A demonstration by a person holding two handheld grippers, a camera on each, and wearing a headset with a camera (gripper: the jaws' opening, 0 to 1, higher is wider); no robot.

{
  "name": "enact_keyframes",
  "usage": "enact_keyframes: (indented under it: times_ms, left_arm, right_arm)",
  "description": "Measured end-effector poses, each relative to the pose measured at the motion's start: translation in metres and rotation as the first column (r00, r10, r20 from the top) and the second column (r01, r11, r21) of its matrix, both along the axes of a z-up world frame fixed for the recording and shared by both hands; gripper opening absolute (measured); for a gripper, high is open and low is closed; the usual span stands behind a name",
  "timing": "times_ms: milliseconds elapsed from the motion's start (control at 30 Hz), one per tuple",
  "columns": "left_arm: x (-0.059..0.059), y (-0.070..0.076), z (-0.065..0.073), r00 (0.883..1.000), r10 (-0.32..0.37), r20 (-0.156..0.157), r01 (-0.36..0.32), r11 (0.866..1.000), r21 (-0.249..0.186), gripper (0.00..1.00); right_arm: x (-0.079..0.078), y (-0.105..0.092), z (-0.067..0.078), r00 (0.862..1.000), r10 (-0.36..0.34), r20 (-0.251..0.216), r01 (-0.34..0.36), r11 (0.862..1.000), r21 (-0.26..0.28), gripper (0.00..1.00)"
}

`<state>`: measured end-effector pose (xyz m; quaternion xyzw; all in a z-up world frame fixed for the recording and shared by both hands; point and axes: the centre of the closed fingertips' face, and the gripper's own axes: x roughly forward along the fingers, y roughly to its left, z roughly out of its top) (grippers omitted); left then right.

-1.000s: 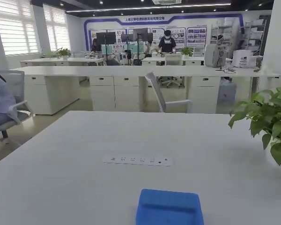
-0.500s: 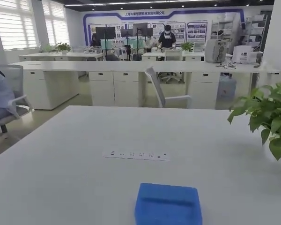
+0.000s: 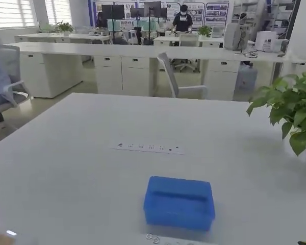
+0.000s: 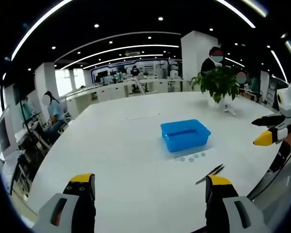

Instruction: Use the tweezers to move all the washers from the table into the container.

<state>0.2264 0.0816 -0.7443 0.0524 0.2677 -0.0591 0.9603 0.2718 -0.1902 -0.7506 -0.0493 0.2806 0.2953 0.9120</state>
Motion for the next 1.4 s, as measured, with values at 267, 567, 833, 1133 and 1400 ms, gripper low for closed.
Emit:
enact_keyframes:
  times_ms: [267, 567, 833, 1133, 1400]
  left_arm:
    - [0.008, -0.005, -0.001, 1.0, -0.026, -0.005, 0.026, 1.0, -0.008, 0.98]
    - [0.015, -0.007, -0.007, 0.999, -0.04, -0.025, 0.04, 0.999, -0.005, 0.97]
    - [0.024, -0.008, -0.007, 0.998, -0.054, -0.024, 0.054, 0.999, 0.002, 0.96]
    - [0.029, -0.044, -0.01, 0.971, -0.239, 0.014, 0.24, 0.966, -0.095, 0.81]
    - [0.026, -0.092, -0.046, 0.853, -0.509, -0.111, 0.498, 0.86, -0.113, 0.42]
  right_arm:
    - [0.004, 0.001, -0.007, 1.0, 0.008, -0.001, -0.008, 1.0, -0.009, 0.99]
    - [0.001, 0.006, -0.023, 0.998, 0.046, -0.033, -0.048, 0.997, -0.058, 0.99]
    - [0.005, 0.011, -0.018, 0.998, 0.066, -0.019, -0.067, 0.997, -0.034, 0.99]
    - [0.008, 0.009, -0.022, 0.997, 0.07, -0.027, -0.071, 0.996, -0.055, 0.98]
    - [0.011, 0.013, -0.026, 0.994, 0.105, -0.036, -0.108, 0.992, -0.068, 0.96]
